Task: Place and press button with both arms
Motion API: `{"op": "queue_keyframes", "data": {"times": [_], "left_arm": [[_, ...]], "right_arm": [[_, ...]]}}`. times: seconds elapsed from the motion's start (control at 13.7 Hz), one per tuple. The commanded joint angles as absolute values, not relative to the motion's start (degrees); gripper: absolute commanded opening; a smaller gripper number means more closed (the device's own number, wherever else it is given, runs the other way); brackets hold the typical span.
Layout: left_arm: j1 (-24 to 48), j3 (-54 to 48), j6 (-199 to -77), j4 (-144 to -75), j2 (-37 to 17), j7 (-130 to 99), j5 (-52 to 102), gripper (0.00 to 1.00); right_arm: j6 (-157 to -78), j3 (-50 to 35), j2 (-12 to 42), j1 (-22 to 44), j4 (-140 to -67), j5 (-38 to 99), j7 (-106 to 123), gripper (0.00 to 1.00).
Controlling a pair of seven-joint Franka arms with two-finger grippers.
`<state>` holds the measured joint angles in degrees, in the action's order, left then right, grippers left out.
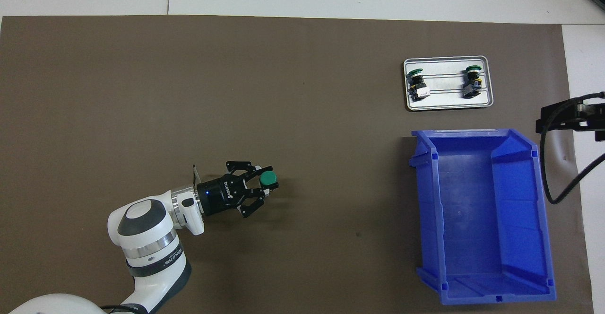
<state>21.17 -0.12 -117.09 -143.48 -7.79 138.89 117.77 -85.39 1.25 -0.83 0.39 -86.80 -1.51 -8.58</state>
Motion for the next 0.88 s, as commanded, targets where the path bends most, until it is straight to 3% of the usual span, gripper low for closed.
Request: {"op": "queue_keyframes", "data": {"times": [0.0,0.07,0.15,0.22,0.37,0.58,0.8], "left_arm": [[20.74,-0.09,-115.75,-145.99,-6.5,141.77,119.18,0.0],[20.39,-0.09,-115.4,-146.16,-6.42,141.77,119.18,0.0],[20.56,-0.09,-116.36,-145.9,-6.68,141.68,119.09,0.08],[20.74,0.09,-117.06,-145.81,-6.85,141.59,118.83,0.32],[20.31,0.09,-116.29,-145.81,-6.68,141.42,118.48,0.46],[20.3,0.18,-115.84,-146.07,-6.5,141.24,117.86,0.54],[20.22,0.18,-115.67,-146.86,-6.24,141.24,116.19,0.56]], "right_arm": [[-85.34,0.88,-1.14,0.0,-87.19,-1.76,-7.21,1.0],[-85.34,0.88,-1.14,0.0,-87.19,-1.76,-7.21,1.0],[-85.34,0.88,-1.14,0.0,-87.19,-1.76,-7.21,1.0],[-85.34,0.88,-1.14,0.0,-87.19,-1.76,-7.21,1.0],[-85.34,0.88,-1.14,0.0,-87.19,-1.76,-7.21,1.0],[-85.34,0.88,-1.14,0.0,-87.19,-1.76,-7.21,1.0],[-85.34,0.88,-1.14,0.0,-87.19,-1.76,-7.29,1.0]]}}
